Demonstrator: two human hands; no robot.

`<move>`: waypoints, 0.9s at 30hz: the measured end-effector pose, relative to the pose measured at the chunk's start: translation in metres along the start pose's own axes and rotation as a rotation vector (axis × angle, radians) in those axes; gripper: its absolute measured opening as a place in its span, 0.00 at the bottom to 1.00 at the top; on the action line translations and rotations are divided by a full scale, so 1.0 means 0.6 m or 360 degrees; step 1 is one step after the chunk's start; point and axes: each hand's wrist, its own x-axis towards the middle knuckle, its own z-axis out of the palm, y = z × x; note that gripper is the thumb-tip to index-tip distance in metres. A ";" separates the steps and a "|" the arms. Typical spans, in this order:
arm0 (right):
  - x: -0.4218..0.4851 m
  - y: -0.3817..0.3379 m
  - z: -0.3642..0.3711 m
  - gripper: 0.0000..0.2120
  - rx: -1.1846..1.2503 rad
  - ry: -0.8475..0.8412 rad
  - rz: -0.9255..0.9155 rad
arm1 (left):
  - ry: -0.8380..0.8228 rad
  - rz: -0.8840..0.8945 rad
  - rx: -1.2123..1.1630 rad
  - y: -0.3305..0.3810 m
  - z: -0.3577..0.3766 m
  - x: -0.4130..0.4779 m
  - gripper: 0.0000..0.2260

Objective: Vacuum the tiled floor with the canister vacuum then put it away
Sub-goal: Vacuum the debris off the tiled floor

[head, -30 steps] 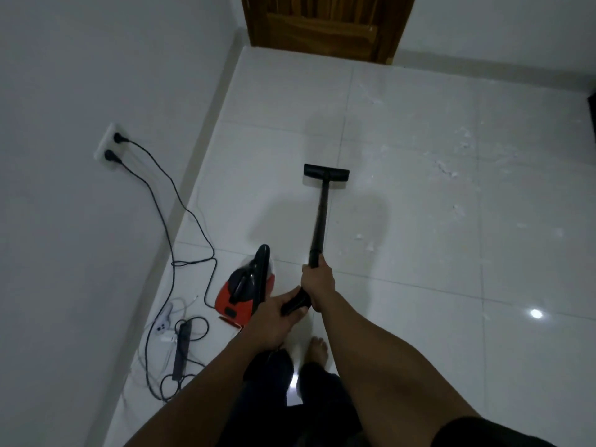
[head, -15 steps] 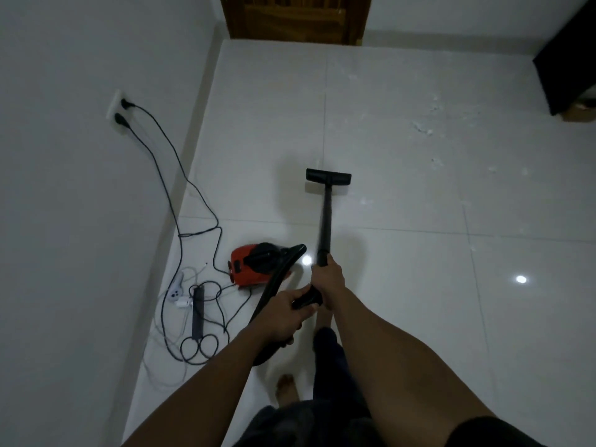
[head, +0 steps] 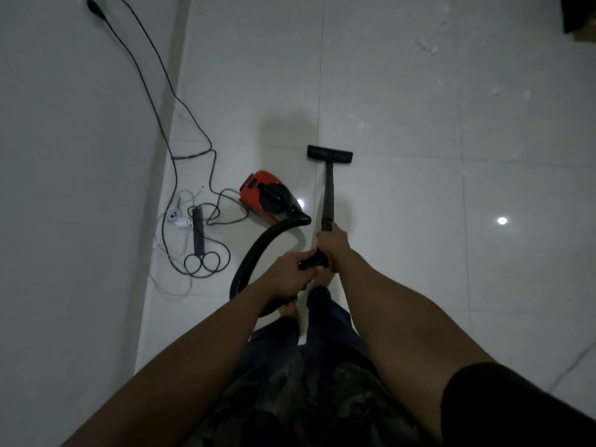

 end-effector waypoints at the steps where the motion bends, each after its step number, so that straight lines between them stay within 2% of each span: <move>1: -0.001 0.011 0.001 0.26 -0.0004 -0.0005 0.0012 | -0.0003 -0.0019 -0.0003 -0.008 0.006 -0.003 0.15; 8: 0.001 0.067 0.014 0.32 -0.0090 -0.0069 0.0074 | -0.0047 -0.0117 -0.0087 -0.036 0.032 -0.008 0.17; 14: 0.023 0.025 -0.007 0.29 -0.0188 -0.0072 0.0044 | -0.0031 -0.0084 -0.0114 -0.007 0.030 0.025 0.14; 19: 0.147 0.037 -0.007 0.36 -0.0460 0.0014 0.0041 | -0.0020 -0.0134 -0.0117 0.018 0.026 0.077 0.14; 23: 0.107 -0.047 -0.034 0.37 -0.0482 0.0062 0.0011 | -0.0008 -0.0244 -0.0218 0.051 0.023 0.126 0.18; 27: 0.123 -0.130 -0.071 0.34 -0.0401 0.0066 -0.0004 | 0.0051 -0.0286 -0.0187 0.100 0.012 0.191 0.14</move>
